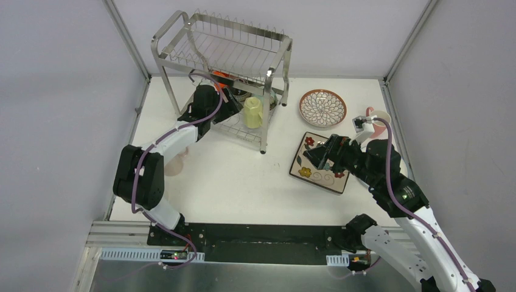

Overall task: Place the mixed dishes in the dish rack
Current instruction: Adjust the cup in the dish rack.

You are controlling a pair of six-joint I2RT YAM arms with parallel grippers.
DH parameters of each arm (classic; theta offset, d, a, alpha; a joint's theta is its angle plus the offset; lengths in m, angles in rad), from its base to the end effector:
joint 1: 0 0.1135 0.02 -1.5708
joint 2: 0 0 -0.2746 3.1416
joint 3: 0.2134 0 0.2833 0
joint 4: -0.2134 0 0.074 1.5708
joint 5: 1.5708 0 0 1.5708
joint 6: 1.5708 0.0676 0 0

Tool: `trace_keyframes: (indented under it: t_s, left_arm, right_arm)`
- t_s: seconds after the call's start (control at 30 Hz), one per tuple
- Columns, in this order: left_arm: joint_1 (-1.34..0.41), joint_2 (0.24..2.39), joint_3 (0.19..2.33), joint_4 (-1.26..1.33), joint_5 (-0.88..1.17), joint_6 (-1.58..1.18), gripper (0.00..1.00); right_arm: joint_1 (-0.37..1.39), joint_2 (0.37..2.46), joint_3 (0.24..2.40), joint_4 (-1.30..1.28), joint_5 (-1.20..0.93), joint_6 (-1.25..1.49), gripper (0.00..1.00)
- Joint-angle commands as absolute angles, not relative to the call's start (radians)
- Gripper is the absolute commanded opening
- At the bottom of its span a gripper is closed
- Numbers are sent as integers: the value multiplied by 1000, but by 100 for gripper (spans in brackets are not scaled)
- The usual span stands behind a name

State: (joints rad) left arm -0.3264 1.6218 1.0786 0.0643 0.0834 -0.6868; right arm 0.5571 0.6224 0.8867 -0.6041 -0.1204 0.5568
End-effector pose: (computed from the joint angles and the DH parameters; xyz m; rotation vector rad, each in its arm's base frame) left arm 0.4031 -0.1424 0.2309 -0.3277 2.0996 -0.7037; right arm 0.1498 0.1029 0.3568 -0.0857 2.0032 0.8513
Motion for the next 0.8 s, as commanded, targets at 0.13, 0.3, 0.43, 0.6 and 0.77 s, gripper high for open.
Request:
trace_keyframes:
  t_s: [0.13,0.3,0.43,0.6,0.77]
  left_arm:
    - [-404,1512,1104,53,105,-683,77]
    - [-483,1503,1059,106,26,-756,71]
    - [-527,1512,1024,163,-62,-792,67]
    - [-546,1557,1008,250,-68,-838,64]
    - [-562,1607,1010,291,-79,-855,61]
  right_arm:
    - [559,624,899,-561,-127,569,100]
    - [559,626,895,-552,-135,576,100]
    - [560,624,901,-554,-135,577,100]
    - [560,618,912,-561,-131,576,100]
    - [559,612,912,-563,-127,574,100]
